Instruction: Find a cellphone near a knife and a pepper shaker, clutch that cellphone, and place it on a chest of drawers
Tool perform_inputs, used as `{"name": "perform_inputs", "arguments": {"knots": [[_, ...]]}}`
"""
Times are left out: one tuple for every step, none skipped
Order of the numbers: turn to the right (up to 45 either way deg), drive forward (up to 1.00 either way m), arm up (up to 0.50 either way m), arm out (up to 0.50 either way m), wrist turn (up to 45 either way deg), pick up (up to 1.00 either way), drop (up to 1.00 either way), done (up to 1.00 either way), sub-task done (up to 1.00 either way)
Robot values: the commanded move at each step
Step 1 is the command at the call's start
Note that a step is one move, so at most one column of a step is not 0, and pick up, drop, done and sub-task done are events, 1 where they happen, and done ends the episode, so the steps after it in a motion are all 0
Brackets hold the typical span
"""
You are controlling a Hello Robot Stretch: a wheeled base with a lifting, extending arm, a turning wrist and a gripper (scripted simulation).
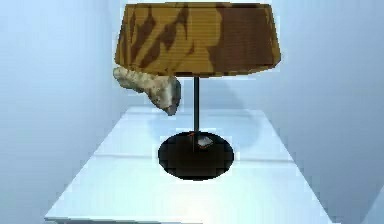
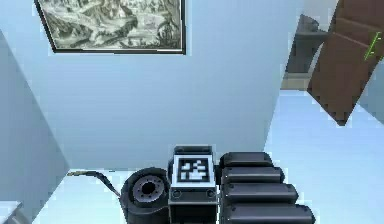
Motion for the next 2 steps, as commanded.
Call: {"name": "perform_inputs", "arguments": {"knots": [[45.0, 0.00, 0.00, 0.00, 0.0, 0.00, 0.00, 0.00, 0.00], [24.0, 0.00, 0.00, 0.00, 0.0, 0.00, 0.00, 0.00, 0.00]]}}
